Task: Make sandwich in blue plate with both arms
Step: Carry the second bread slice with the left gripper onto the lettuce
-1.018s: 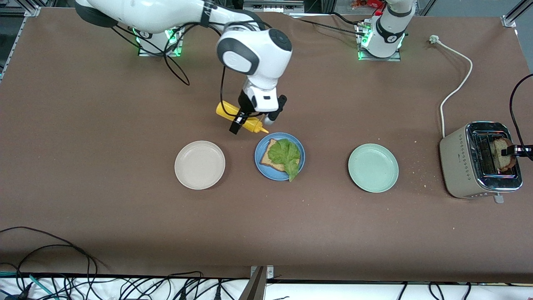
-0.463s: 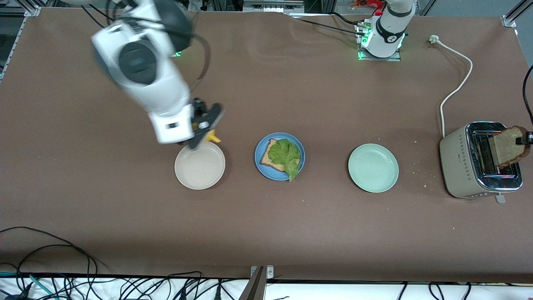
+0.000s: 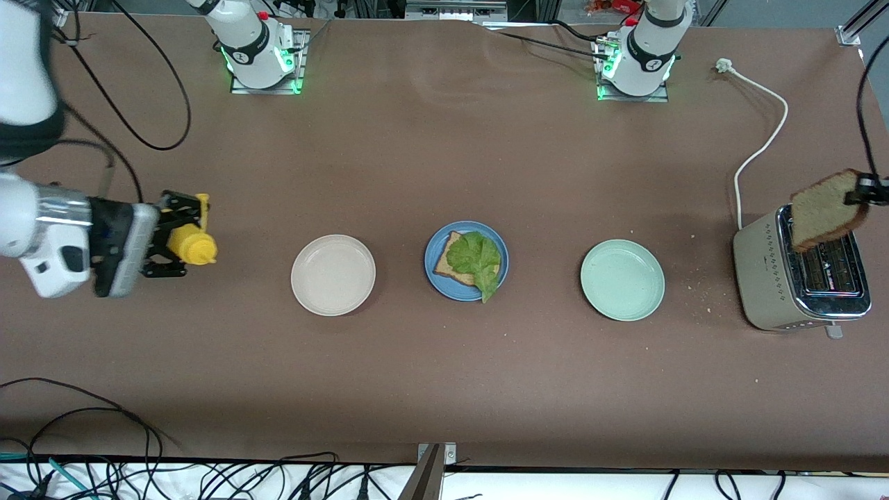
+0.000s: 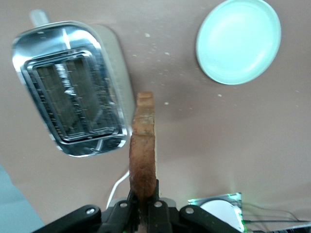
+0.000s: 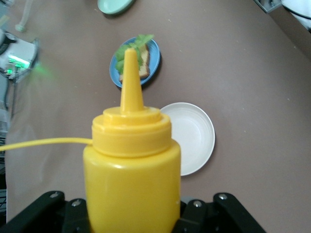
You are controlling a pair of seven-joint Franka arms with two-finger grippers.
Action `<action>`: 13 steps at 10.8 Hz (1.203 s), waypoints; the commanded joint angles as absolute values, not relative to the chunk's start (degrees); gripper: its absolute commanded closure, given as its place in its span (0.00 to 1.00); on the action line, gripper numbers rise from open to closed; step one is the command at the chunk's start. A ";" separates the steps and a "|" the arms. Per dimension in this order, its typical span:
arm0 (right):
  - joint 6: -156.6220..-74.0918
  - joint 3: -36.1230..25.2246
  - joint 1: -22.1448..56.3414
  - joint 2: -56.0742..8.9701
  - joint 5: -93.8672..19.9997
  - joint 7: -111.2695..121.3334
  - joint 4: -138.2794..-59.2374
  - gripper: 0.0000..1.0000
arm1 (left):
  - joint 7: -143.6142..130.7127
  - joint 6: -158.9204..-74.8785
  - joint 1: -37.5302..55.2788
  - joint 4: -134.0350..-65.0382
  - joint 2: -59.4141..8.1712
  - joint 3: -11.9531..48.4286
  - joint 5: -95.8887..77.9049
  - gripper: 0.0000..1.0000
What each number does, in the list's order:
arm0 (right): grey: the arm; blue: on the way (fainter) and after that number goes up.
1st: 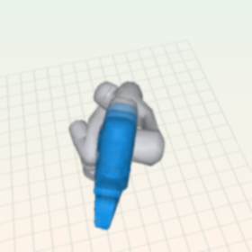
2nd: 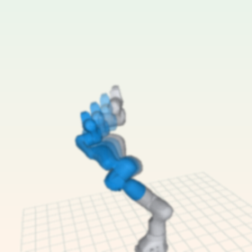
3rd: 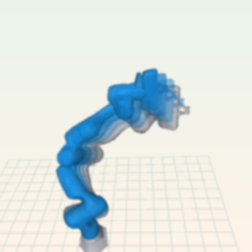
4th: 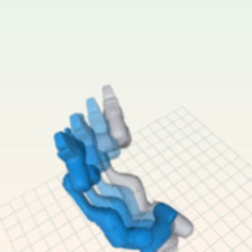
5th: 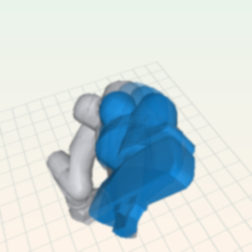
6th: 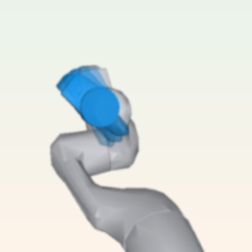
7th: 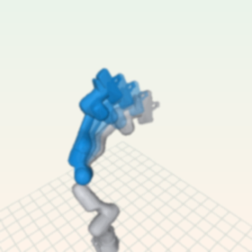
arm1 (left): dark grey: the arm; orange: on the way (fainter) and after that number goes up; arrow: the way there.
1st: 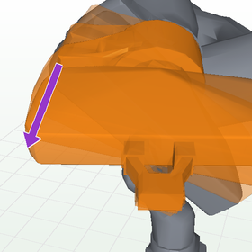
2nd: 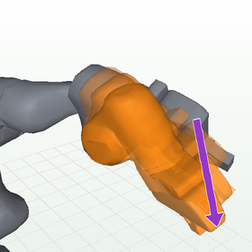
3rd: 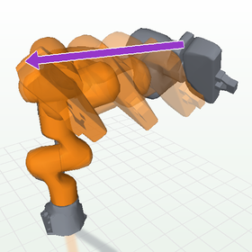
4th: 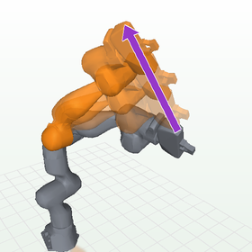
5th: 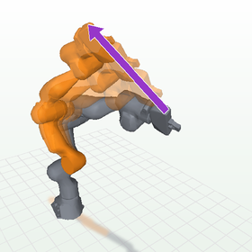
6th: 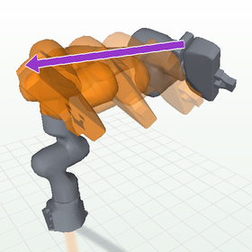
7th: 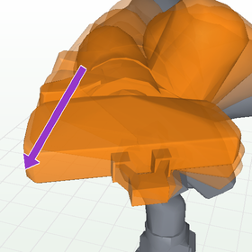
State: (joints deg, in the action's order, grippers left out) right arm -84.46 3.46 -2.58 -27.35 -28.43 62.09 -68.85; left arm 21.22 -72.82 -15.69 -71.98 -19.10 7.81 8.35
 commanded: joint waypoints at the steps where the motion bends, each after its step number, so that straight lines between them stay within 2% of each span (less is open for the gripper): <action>1: -80.70 -9.45 -0.97 -28.99 -45.21 83.85 -76.27 1.00 | 11.99 -69.52 -7.06 -73.12 -17.84 7.29 1.97 1.00; 5: -69.99 -20.98 -1.05 -40.74 -63.50 109.89 -77.52 1.00 | -2.60 -71.88 1.82 -73.74 -22.74 9.67 -16.03 1.00; 9: -59.10 -26.97 -1.14 -52.18 -73.63 126.54 -77.52 1.00 | -16.49 -86.10 12.98 -73.65 -31.09 9.67 -29.14 1.00; 13: -53.89 -29.00 -1.58 -60.72 -78.66 133.15 -77.52 1.00 | -12.25 -98.68 15.20 -73.39 -41.99 9.76 -45.14 1.00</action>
State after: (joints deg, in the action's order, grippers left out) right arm -57.24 -27.71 -1.84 -56.97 -76.41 130.14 -78.59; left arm -15.76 -94.90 14.94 -75.01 -36.72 10.24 -37.51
